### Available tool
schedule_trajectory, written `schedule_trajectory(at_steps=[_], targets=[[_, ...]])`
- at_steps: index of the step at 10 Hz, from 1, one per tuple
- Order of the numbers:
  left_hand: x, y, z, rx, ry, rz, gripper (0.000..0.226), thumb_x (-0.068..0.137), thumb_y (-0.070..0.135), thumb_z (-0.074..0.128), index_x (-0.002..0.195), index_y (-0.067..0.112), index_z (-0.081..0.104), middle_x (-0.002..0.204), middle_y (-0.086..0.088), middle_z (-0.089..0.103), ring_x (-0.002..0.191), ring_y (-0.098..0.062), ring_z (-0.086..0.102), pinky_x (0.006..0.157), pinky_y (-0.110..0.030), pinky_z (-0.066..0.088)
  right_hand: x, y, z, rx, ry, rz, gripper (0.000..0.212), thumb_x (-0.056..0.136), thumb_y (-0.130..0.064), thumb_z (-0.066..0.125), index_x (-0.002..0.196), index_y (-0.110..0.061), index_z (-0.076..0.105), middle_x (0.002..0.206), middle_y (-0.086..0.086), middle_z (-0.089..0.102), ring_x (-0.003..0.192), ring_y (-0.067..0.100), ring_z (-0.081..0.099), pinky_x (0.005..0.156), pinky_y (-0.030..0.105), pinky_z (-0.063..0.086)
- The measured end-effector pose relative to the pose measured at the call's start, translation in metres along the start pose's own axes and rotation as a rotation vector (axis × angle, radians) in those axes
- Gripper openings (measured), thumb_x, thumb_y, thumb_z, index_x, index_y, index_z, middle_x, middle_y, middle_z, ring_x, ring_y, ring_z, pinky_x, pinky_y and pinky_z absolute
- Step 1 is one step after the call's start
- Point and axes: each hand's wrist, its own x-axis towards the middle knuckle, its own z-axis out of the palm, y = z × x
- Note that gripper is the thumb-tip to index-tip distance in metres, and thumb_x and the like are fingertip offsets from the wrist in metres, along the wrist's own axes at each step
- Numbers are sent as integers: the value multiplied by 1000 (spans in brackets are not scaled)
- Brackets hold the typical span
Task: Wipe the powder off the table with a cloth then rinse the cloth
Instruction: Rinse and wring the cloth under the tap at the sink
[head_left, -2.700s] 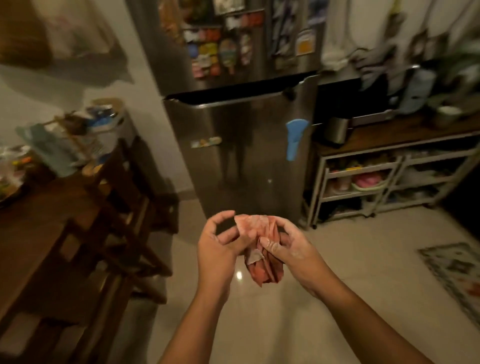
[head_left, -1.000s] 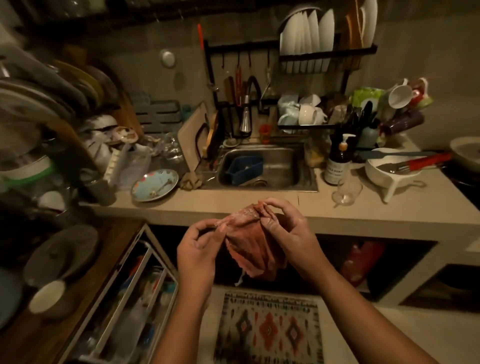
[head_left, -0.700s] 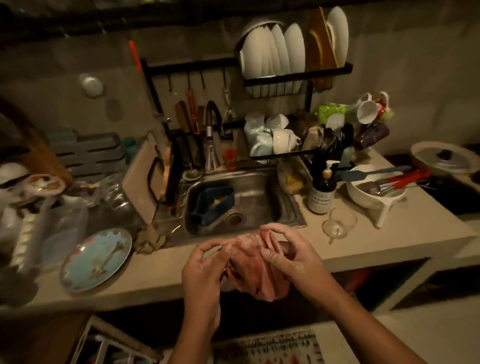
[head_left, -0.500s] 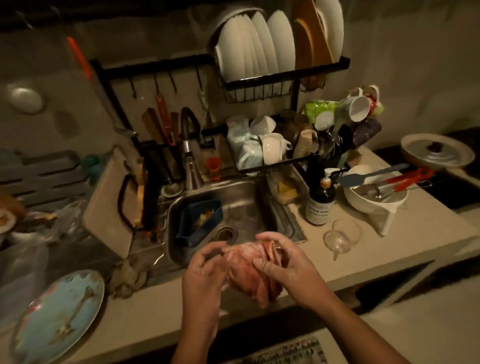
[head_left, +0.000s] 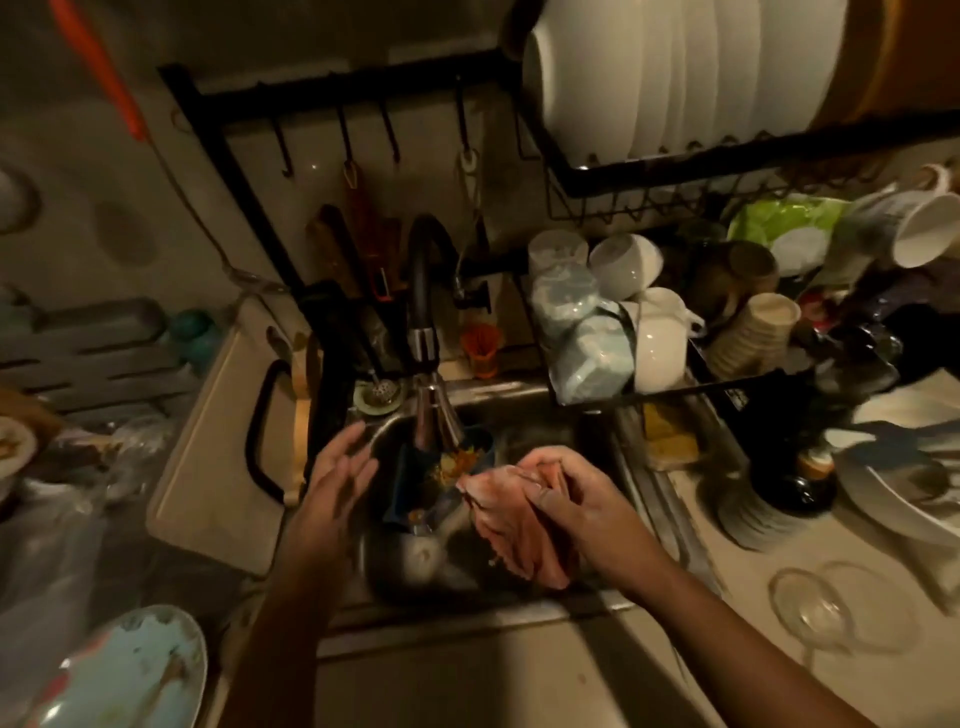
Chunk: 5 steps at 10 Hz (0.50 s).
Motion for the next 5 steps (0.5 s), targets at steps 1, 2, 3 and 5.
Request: schedule_trajectory(at_steps=[1,2,3,5], targets=[[51,20,1,-33,-44,5,37,98,50,39,133,47,51,141,8,53,131,-8,49,111,-40,30,24,-1,4,26,62,5,33,81,-47,65,109,-30,65,106,-9,70,102,11,66,89,25,51],[109,36,19,51,-167,1,37,91,53,51,128,50,53,138,3,55,129,-14,51,110,-46,36,36,0,12,45,166,29,28,84,-35,65,110,-26,66,106,-8,70,102,9,67,88,23,51],[165,46,50,123,-318,11,39,98,43,53,137,35,50,124,-9,63,120,-24,59,94,-38,53,44,0,22,61,243,54,28,84,-31,63,112,-26,66,107,-7,71,102,9,67,88,24,52],[254,43,118,359,-470,76,47,100,25,52,146,21,41,119,-18,64,99,-26,65,77,-29,52,63,14,32,142,364,83,23,95,-4,62,111,-20,67,102,-2,72,96,12,69,79,17,51]])
